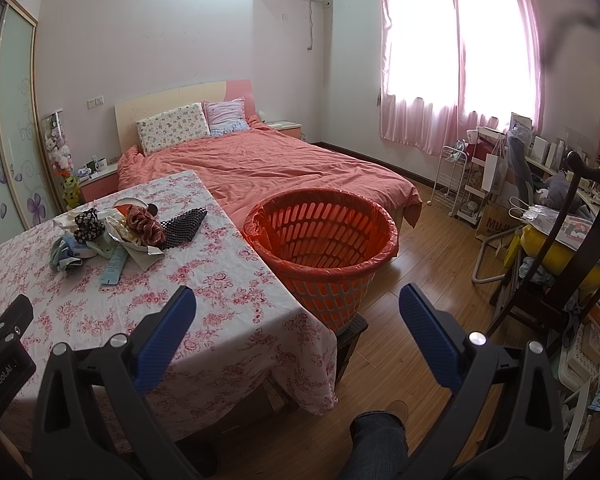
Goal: Collect trash
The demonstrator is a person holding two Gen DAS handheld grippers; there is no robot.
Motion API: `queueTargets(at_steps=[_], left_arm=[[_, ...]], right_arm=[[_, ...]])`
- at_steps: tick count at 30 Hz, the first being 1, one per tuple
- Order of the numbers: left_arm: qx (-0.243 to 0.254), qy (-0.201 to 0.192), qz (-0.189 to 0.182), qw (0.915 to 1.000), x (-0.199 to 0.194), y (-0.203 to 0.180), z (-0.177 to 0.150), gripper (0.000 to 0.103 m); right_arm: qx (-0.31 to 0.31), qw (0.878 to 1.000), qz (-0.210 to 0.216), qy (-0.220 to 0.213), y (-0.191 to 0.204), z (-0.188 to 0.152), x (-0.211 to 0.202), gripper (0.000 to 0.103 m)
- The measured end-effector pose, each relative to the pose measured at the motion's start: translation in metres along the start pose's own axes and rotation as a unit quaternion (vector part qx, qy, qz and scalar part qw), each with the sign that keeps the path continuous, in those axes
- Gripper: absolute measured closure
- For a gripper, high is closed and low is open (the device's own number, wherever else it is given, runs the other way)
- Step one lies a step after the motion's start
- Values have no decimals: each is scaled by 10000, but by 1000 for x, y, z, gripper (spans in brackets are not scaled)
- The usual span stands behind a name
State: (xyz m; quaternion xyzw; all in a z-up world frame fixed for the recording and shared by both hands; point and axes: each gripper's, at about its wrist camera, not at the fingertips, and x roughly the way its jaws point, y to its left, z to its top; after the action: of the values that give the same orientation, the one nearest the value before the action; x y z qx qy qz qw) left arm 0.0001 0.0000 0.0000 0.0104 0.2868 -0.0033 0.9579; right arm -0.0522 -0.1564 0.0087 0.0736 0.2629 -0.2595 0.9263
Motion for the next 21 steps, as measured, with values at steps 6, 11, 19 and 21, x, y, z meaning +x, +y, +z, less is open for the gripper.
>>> queueTargets(at_steps=[6,11,19,21], left_arm=[[1,-2,-2,10000,0,0,0,2],[-1,0,0,10000,0,0,0,2],[-4,4,1,10000,0,0,0,2],[-12,11,0,10000,0,0,0,2]], right_arm=[[-3,10000,-1,1,0,0,0,4],[-3,10000,-2,0,1,0,1,4],[-6,10000,-3,5,2,0,3,4],[-8,10000,-4,9,3,0,4,4]])
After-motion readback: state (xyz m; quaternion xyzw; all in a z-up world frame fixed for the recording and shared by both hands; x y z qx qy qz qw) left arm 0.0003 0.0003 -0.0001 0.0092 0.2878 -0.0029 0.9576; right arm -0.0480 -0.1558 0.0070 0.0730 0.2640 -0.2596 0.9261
